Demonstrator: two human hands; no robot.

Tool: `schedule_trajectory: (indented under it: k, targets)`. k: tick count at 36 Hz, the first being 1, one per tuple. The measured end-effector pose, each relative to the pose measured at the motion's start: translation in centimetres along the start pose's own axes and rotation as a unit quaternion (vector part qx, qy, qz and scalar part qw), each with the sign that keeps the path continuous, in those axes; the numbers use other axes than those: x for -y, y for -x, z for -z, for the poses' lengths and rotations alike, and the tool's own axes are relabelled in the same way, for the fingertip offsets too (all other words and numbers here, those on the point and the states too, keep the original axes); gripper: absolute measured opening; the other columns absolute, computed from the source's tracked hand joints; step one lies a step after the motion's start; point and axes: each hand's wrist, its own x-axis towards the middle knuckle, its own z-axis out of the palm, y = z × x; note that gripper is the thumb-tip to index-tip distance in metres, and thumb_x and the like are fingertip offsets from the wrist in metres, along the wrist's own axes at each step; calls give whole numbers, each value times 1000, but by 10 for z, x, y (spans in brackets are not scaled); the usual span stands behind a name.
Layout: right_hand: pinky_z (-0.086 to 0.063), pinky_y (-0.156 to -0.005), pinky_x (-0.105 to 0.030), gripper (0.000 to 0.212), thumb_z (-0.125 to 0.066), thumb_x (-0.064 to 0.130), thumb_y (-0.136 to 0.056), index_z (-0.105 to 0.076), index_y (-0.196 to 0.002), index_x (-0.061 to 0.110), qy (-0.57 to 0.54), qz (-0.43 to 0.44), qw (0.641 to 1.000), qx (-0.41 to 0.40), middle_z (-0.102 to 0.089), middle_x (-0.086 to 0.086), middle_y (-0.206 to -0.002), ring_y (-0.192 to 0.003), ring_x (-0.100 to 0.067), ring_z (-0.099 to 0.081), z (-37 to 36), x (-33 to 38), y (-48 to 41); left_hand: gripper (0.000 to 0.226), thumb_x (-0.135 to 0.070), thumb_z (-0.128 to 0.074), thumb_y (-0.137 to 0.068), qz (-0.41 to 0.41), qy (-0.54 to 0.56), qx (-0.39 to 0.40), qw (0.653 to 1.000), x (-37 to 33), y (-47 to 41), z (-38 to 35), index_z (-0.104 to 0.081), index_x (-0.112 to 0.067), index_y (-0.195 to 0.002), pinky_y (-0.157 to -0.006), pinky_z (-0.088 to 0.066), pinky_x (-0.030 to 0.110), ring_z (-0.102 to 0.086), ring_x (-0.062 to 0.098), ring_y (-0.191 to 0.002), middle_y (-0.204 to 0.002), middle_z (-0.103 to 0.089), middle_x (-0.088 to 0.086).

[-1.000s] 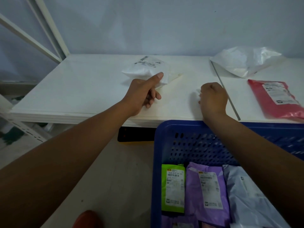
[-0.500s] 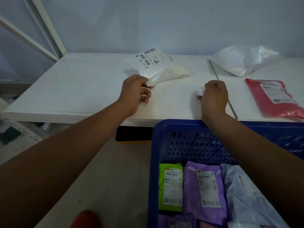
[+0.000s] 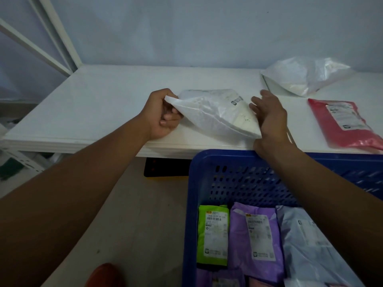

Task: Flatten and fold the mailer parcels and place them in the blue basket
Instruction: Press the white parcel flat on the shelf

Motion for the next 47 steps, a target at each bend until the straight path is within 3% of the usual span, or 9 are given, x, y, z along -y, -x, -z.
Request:
schedule_trajectory:
  k: [4,7,21,24,27,33,37,42,47]
  targets:
    - [-50,-103,-48,27,-63,21,-84,-72,-109,27,68,13,998,14,-68,-5,-123,-116,-23,-64,1,-3,-3,36,-40,-50,-95,-30,94,-12,995,5,-2,-2,-60,-7,-90,-42,-39,21,-51,14,-52,-71,-58,6]
    - [-47,-106,-44,28,-61,34,-82,-74,-106,32,103,20,994,11,-70,3,-121,-117,-18,-62,-1,-4,-2,67,-57,-55,-92,-32,177,-25,983,7,-2,2,-56,0,-128,-77,-60,40,-72,32,-94,-112,-70,21]
    - [-43,-65,-29,25,-45,30,-97,-67,-102,19,176,52,983,-10,-72,-7,-99,-69,-15,-58,-7,1,6,55,-41,-66,-86,-130,-136,-57,981,20,-7,-10,-62,-9,-130,-112,-40,53,-58,33,-124,-130,-63,15]
    - [-50,-76,-31,23,-48,28,-93,-69,-93,18,252,74,965,-17,-72,-4,-93,-74,-8,-60,-6,-6,2,44,-35,-61,-93,-152,-201,-40,967,23,-1,-15,-62,-15,-133,-111,-42,45,-61,21,-122,-129,-67,3]
    - [-37,-70,-5,28,-44,22,-99,-64,-114,9,330,126,935,-17,-65,4,-95,-77,8,-54,-9,-11,4,46,-32,-58,-96,-182,-265,-48,945,25,1,-21,-53,-21,-141,-111,-42,35,-56,12,-127,-137,-61,-4]
    - [-24,-103,-24,48,-39,33,-103,-39,-149,18,420,197,885,-42,-39,-2,-151,-141,-17,-28,-16,-11,14,68,-47,-57,-92,-179,-199,-139,954,9,-5,-33,-35,-23,-152,-113,-34,34,-39,19,-138,-155,-36,-2]
    - [-21,-117,-32,53,-37,33,-102,-37,-150,12,445,243,859,-75,-31,-9,-158,-148,-21,-21,-26,-2,7,57,-43,-41,-103,-265,-378,-171,871,-18,-11,-46,-27,-27,-156,-124,-12,35,-17,11,-150,-164,-19,-5]
    - [-13,-121,-36,58,-31,33,-102,-32,-152,5,546,344,763,-38,-29,-15,-160,-151,-29,-18,-44,8,-4,57,-44,-23,-105,-323,-704,-161,611,-23,-14,-58,-15,-27,-159,-122,4,47,4,22,-153,-167,-1,4]
    - [-15,-122,-38,57,-32,18,-98,-31,-151,-1,628,409,662,6,-28,-18,-159,-151,-32,-17,-58,1,-8,59,-39,-15,-102,-342,-779,-121,511,-11,-16,-56,-18,-19,-158,-123,1,46,1,27,-153,-166,-4,11]
